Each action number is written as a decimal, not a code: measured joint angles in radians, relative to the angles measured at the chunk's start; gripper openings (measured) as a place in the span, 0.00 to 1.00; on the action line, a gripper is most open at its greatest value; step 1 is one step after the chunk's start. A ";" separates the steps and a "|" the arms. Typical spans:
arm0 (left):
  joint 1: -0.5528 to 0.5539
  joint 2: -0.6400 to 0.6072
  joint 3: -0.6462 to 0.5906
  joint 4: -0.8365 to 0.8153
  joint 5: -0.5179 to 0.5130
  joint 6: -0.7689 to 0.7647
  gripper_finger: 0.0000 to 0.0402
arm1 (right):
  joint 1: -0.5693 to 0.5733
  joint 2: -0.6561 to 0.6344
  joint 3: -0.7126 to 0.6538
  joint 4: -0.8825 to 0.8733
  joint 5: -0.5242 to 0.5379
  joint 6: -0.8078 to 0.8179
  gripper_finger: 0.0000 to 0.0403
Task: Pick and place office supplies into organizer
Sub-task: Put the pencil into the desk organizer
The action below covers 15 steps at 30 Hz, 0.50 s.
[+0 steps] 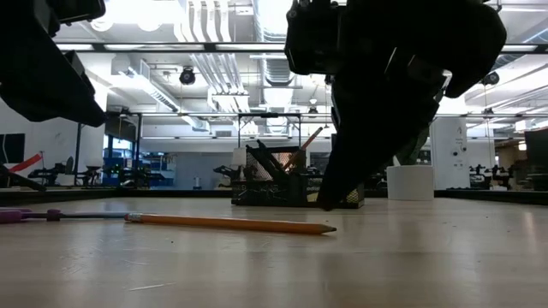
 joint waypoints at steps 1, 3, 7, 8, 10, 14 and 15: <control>0.002 0.000 0.000 0.000 0.000 0.000 0.29 | 0.000 0.000 -0.004 0.011 0.000 0.000 0.11; 0.003 0.000 0.000 0.000 0.000 0.000 0.29 | 0.000 0.000 -0.008 0.022 0.000 0.000 0.11; 0.008 0.000 0.000 0.000 0.000 0.000 0.29 | -0.004 0.016 -0.009 0.036 0.008 -0.002 0.11; 0.010 0.000 0.000 0.000 0.000 0.000 0.29 | -0.005 0.024 -0.009 0.041 0.008 -0.004 0.11; 0.011 0.000 0.000 0.001 0.000 0.001 0.29 | -0.005 0.035 -0.009 0.051 0.004 -0.005 0.11; 0.012 0.000 0.000 0.000 0.000 0.000 0.29 | -0.005 0.043 -0.009 0.051 -0.004 -0.008 0.11; 0.012 0.000 0.000 0.001 0.000 0.000 0.29 | -0.005 0.043 -0.009 0.051 -0.003 -0.009 0.11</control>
